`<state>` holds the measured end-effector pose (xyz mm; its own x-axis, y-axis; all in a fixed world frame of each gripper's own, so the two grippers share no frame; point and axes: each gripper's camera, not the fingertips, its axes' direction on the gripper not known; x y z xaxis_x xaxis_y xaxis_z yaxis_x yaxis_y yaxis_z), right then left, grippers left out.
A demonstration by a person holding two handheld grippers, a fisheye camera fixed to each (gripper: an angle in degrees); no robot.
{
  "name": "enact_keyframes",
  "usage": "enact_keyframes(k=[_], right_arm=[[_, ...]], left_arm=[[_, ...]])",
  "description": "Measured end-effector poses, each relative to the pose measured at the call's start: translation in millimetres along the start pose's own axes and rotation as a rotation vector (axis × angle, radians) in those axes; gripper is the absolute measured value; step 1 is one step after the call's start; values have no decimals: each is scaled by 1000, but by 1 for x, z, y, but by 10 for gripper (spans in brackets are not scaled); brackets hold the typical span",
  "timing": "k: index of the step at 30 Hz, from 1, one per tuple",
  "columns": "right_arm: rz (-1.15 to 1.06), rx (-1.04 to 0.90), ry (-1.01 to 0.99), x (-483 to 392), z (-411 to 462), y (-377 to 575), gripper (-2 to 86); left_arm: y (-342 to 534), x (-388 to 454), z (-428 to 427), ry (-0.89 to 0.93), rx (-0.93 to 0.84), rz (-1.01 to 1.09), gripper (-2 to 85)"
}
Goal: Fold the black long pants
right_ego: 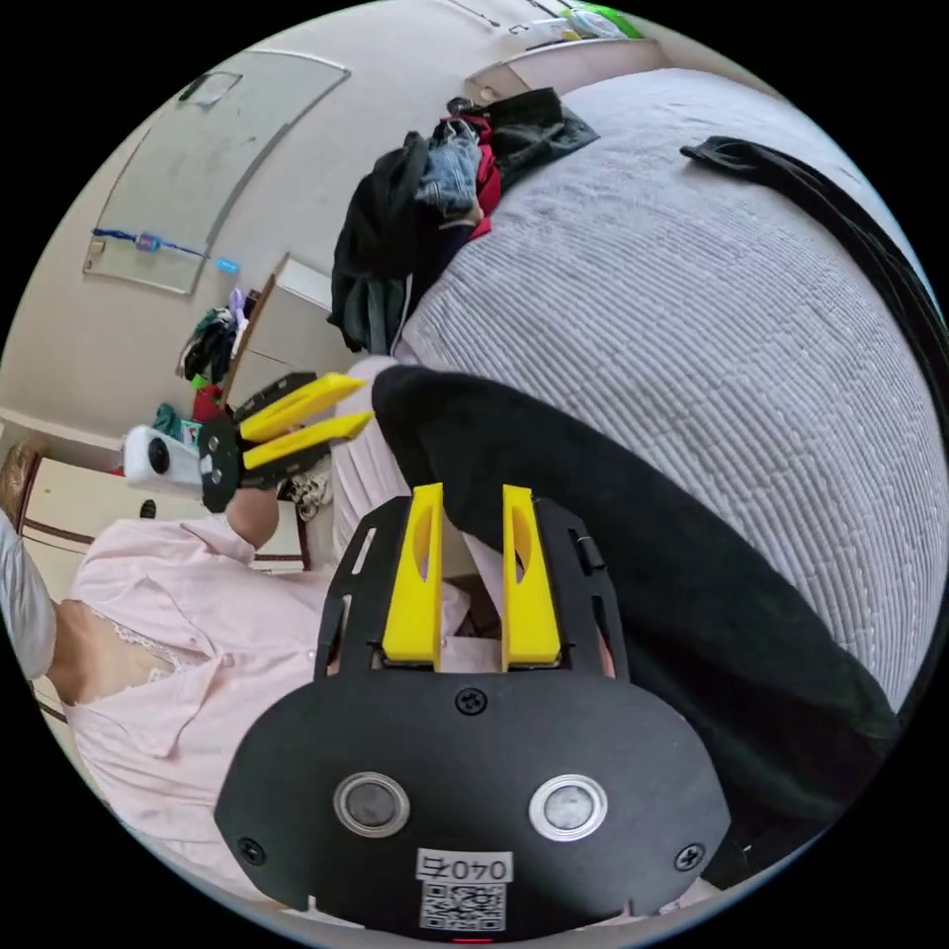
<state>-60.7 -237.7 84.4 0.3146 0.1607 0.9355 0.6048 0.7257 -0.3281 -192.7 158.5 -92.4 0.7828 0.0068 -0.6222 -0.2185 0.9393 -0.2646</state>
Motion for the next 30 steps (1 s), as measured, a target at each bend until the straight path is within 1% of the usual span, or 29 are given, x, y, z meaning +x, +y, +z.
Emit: enact_keyframes(k=[3, 4, 6, 8, 9, 11, 13, 14, 15, 17, 19, 20, 21, 22, 23, 25, 27, 29, 30], right_arm=[[73, -16, -40, 4, 32, 35, 84], [115, 12, -67, 9, 40, 47, 82], [177, 84, -111, 19, 43, 60, 81], [205, 173, -188, 29, 41, 65, 83], [215, 219, -239, 34, 40, 63, 89], [219, 220, -296, 40, 45, 53, 84], [201, 220, -283, 35, 43, 38, 17], [193, 229, -280, 32, 39, 35, 12], [175, 250, -285, 29, 26, 27, 5], [146, 320, -320, 29, -1, 15, 0], [143, 421, -349, 41, -41, -11, 4], [154, 445, -341, 46, -49, -19, 6], [195, 487, -314, 61, -64, -37, 16], [258, 502, -305, 81, -72, -57, 60], [286, 477, -326, 92, -73, -68, 98], [353, 341, -539, 125, -64, -103, 221], [339, 339, -600, 128, -69, -106, 225], [293, 376, -543, 119, -80, -93, 204], [266, 404, -511, 114, -87, -78, 185]], left_arm=[[-4, 10, 26, 97, -49, 30, 19], [-6, 16, 39, 126, -73, 45, 18], [-7, 23, 65, 80, -134, 65, 14], [-3, 20, 87, -107, -183, 33, -2], [-2, 17, 85, -121, -175, 26, -5], [3, 0, 59, -140, -96, -48, -12], [8, -16, 35, -181, -54, -97, -13], [13, -27, 20, -224, -35, -128, -12], [16, -33, 13, -247, -22, -145, -12], [28, -57, -18, -336, 47, -245, -10], [34, -75, -36, -345, 101, -329, -9], [35, -86, -44, -316, 129, -372, -9], [34, -90, -46, -298, 139, -387, -9], [32, -98, -46, -268, 149, -410, -8], [28, -102, -42, -249, 141, -417, -8], [19, -100, -34, -241, 122, -386, -2], [9, -89, -25, -246, 102, -316, 12], [-3, -58, -10, -260, 82, -143, 34], [-5, -47, -5, -264, 79, -93, 36]])
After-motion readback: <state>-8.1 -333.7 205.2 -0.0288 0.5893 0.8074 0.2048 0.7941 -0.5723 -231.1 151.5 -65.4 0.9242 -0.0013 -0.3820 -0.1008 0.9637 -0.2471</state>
